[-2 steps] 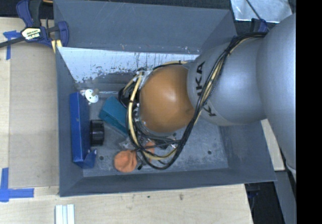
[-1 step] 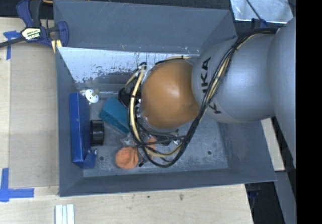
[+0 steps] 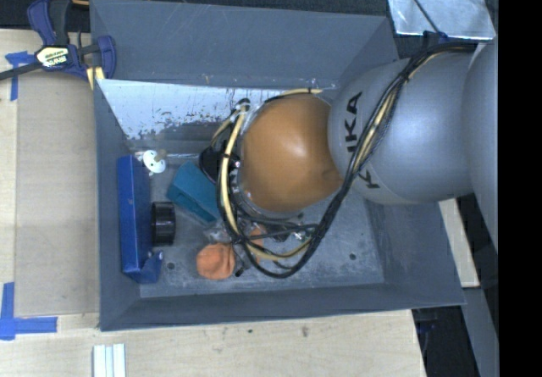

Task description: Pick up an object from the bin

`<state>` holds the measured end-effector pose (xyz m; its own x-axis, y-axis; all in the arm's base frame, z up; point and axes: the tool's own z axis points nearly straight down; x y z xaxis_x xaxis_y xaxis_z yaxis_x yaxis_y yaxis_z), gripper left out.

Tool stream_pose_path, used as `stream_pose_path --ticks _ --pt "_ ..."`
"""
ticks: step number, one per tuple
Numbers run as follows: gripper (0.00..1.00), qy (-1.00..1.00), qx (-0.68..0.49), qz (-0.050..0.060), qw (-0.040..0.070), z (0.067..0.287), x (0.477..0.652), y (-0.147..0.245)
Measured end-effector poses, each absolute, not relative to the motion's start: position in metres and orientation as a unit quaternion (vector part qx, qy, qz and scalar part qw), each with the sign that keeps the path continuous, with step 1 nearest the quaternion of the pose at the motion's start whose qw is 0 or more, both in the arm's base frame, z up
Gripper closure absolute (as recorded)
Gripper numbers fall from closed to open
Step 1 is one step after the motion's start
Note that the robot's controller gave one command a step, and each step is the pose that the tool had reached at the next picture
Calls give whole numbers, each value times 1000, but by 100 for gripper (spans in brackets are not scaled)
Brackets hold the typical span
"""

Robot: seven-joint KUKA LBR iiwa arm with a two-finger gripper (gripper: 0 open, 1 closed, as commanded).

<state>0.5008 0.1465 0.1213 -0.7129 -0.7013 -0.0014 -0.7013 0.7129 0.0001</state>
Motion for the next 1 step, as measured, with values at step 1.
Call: stream_pose_path --ticks 1 --pt "100 926 -379 0 2 132 501 147"
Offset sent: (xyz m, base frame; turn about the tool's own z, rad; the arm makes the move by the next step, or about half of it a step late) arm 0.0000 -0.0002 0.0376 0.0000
